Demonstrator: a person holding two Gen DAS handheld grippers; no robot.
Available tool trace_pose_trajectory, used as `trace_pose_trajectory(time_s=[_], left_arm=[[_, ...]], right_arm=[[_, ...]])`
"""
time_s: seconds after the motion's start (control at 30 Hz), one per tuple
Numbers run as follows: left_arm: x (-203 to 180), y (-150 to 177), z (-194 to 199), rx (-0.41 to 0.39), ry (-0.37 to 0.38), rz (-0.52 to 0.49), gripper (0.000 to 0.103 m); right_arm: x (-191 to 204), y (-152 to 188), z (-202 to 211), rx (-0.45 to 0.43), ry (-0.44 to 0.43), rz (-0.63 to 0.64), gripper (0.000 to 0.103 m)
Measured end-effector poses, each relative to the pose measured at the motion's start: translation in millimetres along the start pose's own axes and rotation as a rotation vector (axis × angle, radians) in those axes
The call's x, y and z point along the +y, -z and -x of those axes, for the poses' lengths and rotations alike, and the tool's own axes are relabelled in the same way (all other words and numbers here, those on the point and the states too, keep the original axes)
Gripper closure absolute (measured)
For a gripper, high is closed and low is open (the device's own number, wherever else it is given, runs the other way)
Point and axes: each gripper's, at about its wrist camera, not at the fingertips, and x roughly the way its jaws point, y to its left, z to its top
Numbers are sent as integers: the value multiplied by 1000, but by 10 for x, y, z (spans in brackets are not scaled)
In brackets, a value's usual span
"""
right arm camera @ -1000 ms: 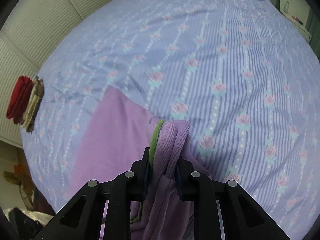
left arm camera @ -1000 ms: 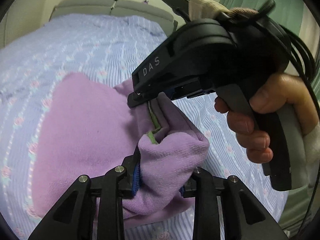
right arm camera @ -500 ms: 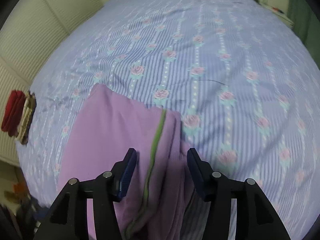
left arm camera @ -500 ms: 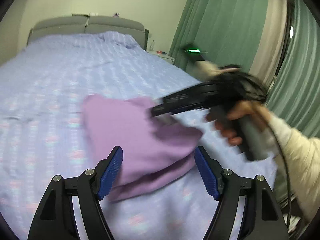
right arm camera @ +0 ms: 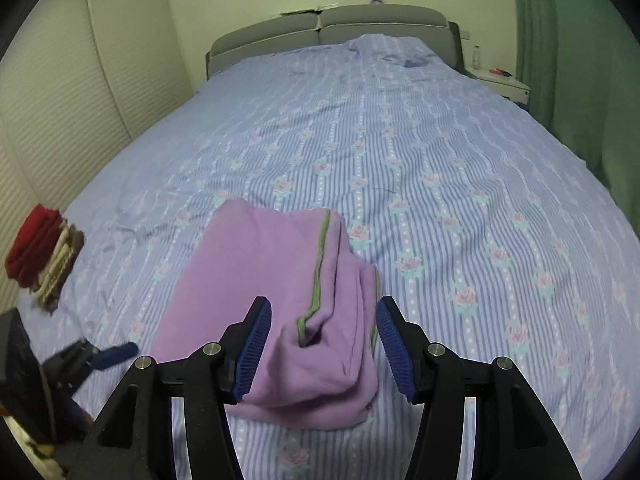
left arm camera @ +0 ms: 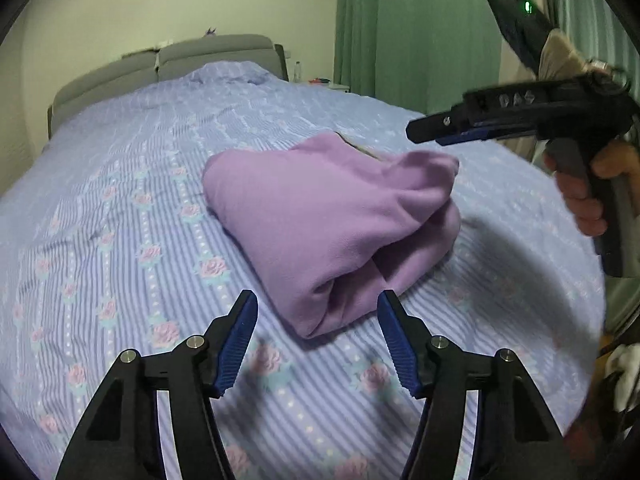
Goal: Fold small clothes
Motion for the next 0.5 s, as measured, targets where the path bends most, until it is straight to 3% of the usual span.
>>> trace_pose_trajectory(time_s=[0.1, 0.27, 0.37, 0.5], left_arm=[[-72, 28, -75, -7, -77, -54, 46], [-21, -17, -167, 1, -87, -39, 51], [-4, -35, -176, -16, -114, -10, 62], [-36, -14, -186, -24, -130, 0, 70]], right_arm=[[54, 96, -5, -14, -16, 8, 48], [146, 132, -49, -14, -14, 76, 50], [181, 109, -201, 26, -27, 74, 65], [199, 159, -334, 74, 18, 57, 66]])
